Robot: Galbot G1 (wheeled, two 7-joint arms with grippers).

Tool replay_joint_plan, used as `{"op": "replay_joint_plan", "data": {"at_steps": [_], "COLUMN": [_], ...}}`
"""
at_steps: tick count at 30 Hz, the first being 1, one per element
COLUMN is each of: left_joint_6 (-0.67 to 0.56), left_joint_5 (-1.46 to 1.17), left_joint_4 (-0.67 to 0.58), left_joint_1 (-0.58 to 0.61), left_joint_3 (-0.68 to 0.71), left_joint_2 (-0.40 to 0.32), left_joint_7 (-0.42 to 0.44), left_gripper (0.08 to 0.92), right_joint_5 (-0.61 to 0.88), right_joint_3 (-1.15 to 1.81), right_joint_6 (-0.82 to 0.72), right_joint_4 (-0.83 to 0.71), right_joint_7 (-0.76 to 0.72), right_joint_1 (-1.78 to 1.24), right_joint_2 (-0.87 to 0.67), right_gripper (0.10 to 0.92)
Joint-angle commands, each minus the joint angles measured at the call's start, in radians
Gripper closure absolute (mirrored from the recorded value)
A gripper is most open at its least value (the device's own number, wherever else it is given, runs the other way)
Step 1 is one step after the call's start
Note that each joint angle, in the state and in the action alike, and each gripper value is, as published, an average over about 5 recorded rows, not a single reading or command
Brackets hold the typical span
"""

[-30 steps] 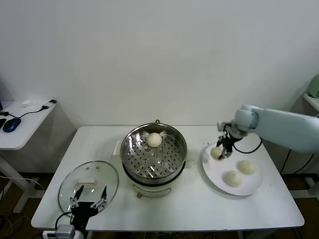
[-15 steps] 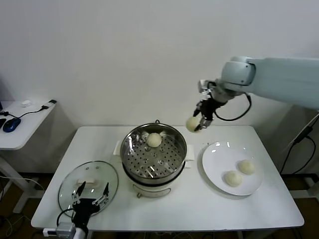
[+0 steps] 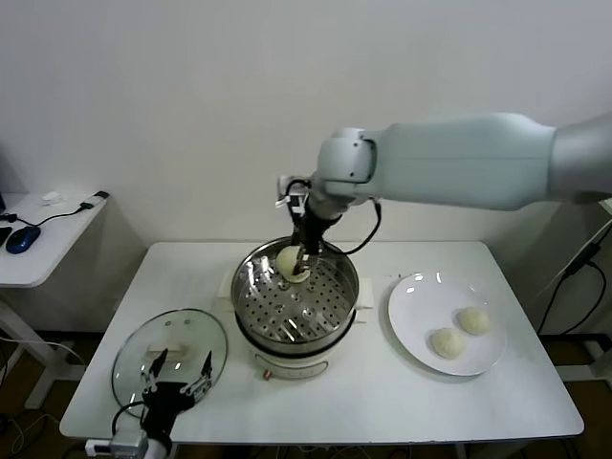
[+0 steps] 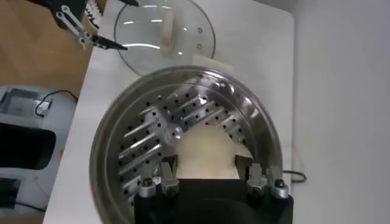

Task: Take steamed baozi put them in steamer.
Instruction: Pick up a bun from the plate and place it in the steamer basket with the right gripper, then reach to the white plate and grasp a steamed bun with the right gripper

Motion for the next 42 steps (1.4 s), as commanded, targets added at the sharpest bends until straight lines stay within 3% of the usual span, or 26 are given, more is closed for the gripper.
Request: {"op": "replay_joint_plan", "data": {"at_steps": [1,20,25,28,33,42], "left_joint_6": [-0.001,0.000,0.000,0.000,0.002,0.002], "left_joint_5": [0.000,-0.005,-0.005,-0.005,-0.004,-0.004], "left_joint_4": [0.003,0.013,0.014,0.012,0.008,0.005], "left_joint_1": [0.000,-0.011,-0.012,-0.012,-0.012,-0.016], "left_joint_3": [0.001,0.000,-0.001,-0.001,0.000,-0.003], "left_joint_2": [-0.001,-0.004,-0.005,-0.006,-0.009,-0.006], "left_joint_7": [0.000,0.000,0.000,0.000,0.000,0.001], "left_gripper": [0.177,0.177,0.177,0.177,0.177,0.177], "right_joint_5": [-0.050,-0.117,-0.133,-0.154,-0.155,-0.313], "right_joint_3": [0.036,0.060,0.084,0.079,0.018,-0.243], "right_joint_6": [-0.034,-0.034,-0.007,0.042,0.163,0.293], "right_joint_4": [-0.151,-0.231,-0.202,-0.167,-0.102,0.112], "right_joint_7": [0.048,0.058,0.033,-0.020,-0.149,-0.335], "right_joint_1": [-0.184,-0.291,-0.259,-0.190,-0.017,0.255], "right_joint_2": [0.145,0.183,0.140,0.090,-0.041,-0.446], "right_gripper": [0.389,0.381,0.271,0.217,0.203,0.203]}}
